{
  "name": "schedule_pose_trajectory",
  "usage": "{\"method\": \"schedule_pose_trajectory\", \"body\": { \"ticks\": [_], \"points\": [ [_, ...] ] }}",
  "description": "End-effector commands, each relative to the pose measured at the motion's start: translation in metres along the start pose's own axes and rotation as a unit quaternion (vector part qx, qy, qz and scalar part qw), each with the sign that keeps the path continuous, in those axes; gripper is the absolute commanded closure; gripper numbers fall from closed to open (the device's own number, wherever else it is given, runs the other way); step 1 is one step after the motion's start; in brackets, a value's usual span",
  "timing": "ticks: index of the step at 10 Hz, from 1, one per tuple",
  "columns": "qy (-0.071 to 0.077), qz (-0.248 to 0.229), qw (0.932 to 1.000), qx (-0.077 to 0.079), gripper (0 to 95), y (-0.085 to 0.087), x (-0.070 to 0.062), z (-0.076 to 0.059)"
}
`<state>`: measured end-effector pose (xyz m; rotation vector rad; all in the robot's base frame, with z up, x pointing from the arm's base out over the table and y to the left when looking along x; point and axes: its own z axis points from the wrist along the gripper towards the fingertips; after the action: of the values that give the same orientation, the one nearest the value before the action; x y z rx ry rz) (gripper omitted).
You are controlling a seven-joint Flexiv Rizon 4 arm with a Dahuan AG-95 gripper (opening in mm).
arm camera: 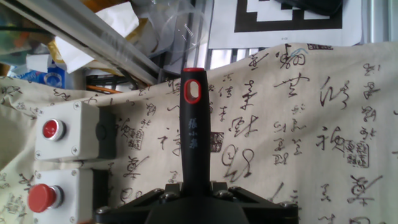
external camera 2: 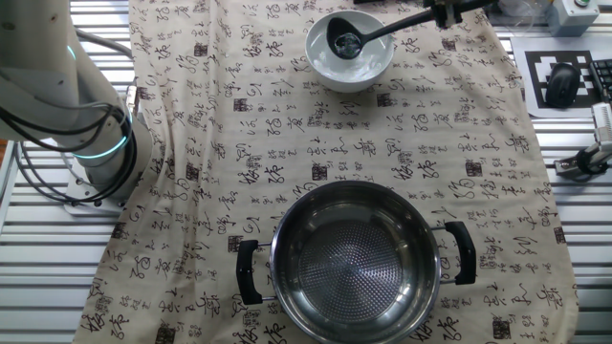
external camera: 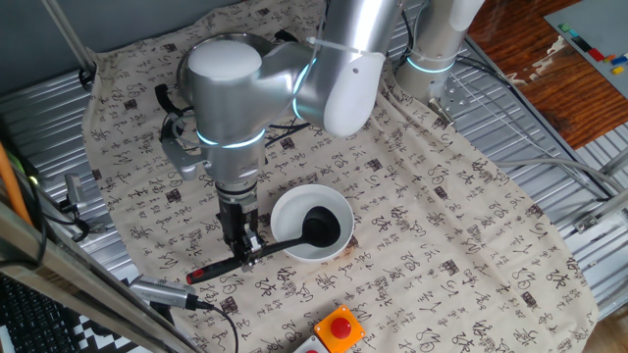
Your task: Scoop water with a large spoon from one bowl to another
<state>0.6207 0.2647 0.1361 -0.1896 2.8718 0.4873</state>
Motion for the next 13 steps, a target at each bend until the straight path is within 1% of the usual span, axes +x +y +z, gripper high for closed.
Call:
{"method": "schedule_pose_trajectory", "body": {
  "ticks": [1, 4, 6, 9, 11, 13],
  "points": [
    [-0.003, 0.0, 1.0, 0.0, 95.0, 0.002, 0.001, -0.001],
    [-0.007, 0.003, 0.9999, -0.008, 95.0, 0.001, 0.005, -0.004],
    [-0.012, 0.005, 0.9998, -0.013, 95.0, 0.0, 0.009, -0.004],
    [-0.014, 0.005, 0.9998, -0.015, 95.0, -0.001, 0.012, -0.003],
    [-0.019, 0.006, 0.9996, -0.021, 95.0, -0.002, 0.013, -0.003],
    [-0.018, 0.005, 0.9996, -0.022, 95.0, -0.002, 0.014, -0.004]
  ]
}}
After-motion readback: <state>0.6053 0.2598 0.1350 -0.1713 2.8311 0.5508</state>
